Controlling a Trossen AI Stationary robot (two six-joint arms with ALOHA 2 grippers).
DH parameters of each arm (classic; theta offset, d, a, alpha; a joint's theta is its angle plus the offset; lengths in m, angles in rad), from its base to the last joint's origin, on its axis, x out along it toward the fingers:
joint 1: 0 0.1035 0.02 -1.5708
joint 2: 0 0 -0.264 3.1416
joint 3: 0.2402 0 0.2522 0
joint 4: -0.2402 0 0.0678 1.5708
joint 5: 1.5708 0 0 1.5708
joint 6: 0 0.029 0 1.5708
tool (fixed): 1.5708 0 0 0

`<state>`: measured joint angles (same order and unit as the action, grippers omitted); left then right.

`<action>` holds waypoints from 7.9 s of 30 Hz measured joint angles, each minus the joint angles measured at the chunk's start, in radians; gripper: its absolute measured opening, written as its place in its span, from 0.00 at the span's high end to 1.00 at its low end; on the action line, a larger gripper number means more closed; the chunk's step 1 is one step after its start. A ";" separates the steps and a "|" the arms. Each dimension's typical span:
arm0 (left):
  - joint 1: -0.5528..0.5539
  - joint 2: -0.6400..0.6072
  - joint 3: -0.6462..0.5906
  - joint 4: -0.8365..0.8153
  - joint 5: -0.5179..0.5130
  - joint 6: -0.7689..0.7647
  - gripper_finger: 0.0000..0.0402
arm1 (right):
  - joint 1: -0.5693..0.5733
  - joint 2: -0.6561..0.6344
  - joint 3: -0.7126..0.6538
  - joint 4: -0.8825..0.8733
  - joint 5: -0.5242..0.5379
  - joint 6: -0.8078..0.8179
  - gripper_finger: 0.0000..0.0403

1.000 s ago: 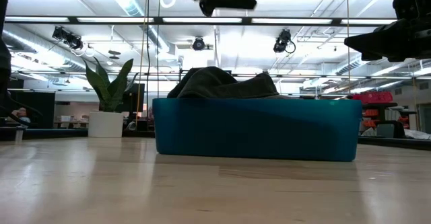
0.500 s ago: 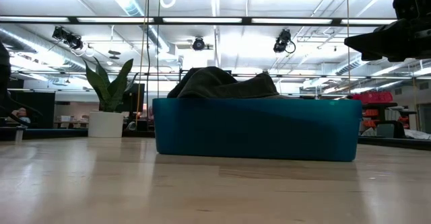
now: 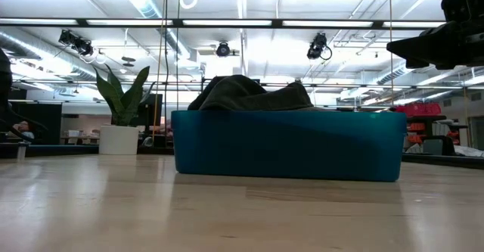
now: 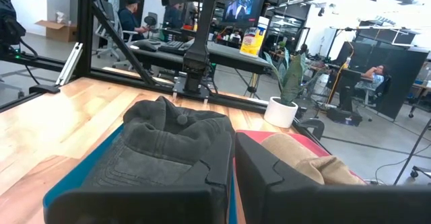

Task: Pick & Place hat
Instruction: Return to Home Position

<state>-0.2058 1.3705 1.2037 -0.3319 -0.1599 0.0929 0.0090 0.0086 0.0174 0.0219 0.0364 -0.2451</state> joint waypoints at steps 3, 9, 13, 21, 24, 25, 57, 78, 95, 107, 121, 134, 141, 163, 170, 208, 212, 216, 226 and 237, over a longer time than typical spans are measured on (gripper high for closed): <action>0.002 -0.002 0.000 0.004 0.001 0.018 0.94 | 0.000 0.000 0.000 0.000 0.000 0.000 0.94; 0.027 0.002 0.000 -0.001 0.081 0.036 0.94 | 0.000 0.000 0.000 0.000 0.000 0.000 0.94; 0.049 0.002 0.000 -0.017 0.131 0.037 0.94 | 0.000 0.000 0.000 0.000 0.000 0.000 0.94; 0.089 0.002 0.000 -0.050 0.131 0.034 0.94 | 0.000 0.000 0.000 0.000 0.000 0.000 0.94; 0.092 0.002 0.000 -0.049 0.131 0.041 0.94 | 0.000 0.000 0.000 0.000 0.000 0.000 0.94; 0.092 0.002 0.000 -0.049 0.131 0.046 0.94 | 0.000 0.000 0.000 0.000 0.000 0.000 0.94; 0.273 -0.939 -0.810 0.663 0.180 -0.029 0.94 | 0.000 0.000 0.000 0.000 0.000 0.000 0.94; 0.273 -1.368 -1.108 0.967 0.114 -0.135 0.94 | 0.000 0.000 0.000 -0.001 0.000 0.000 0.94; 0.273 -1.365 -1.196 1.110 0.244 -0.059 0.94 | 0.000 0.000 0.000 0.000 0.000 0.000 0.94; 0.273 -1.364 -1.196 0.840 0.176 0.006 0.94 | 0.000 0.000 0.000 0.000 0.000 0.000 0.94; 0.273 -1.364 -1.196 0.542 0.004 0.118 0.94 | 0.000 0.000 0.000 0.000 0.000 0.000 0.94; 0.273 -1.365 -1.196 0.427 0.006 0.175 0.94 | 0.000 0.000 0.000 0.000 0.000 0.000 0.94; 0.273 -1.364 -1.196 0.378 0.107 0.194 0.94 | 0.000 0.000 0.000 0.000 0.000 0.000 0.94; 0.277 -1.358 -1.197 0.364 0.119 0.207 0.94 | 0.000 0.000 0.000 0.000 0.000 0.000 0.94; 0.277 -1.358 -1.197 0.385 0.115 0.206 0.94 | 0.000 0.000 0.000 0.000 0.000 0.000 0.94; 0.276 -1.358 -1.197 0.395 0.119 0.206 0.94 | 0.000 0.000 0.000 0.000 0.000 0.000 0.94; 0.277 -1.358 -1.197 0.395 0.119 0.206 0.94 | 0.000 0.000 0.000 0.000 0.000 0.000 0.94; 0.277 -1.358 -1.197 0.395 0.119 0.206 0.94 | 0.000 0.000 0.000 0.000 0.000 0.000 0.94; 0.277 -1.358 -1.197 0.395 0.119 0.206 0.94 | 0.000 0.000 0.000 0.000 0.000 0.000 0.94; 0.277 -1.358 -1.197 0.395 0.119 0.206 0.94 | 0.000 0.000 0.000 0.000 0.000 0.000 0.94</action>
<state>0.0708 0.0128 0.0067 0.0631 -0.0406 0.2985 0.0090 0.0089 0.0174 0.0216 0.0368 -0.2451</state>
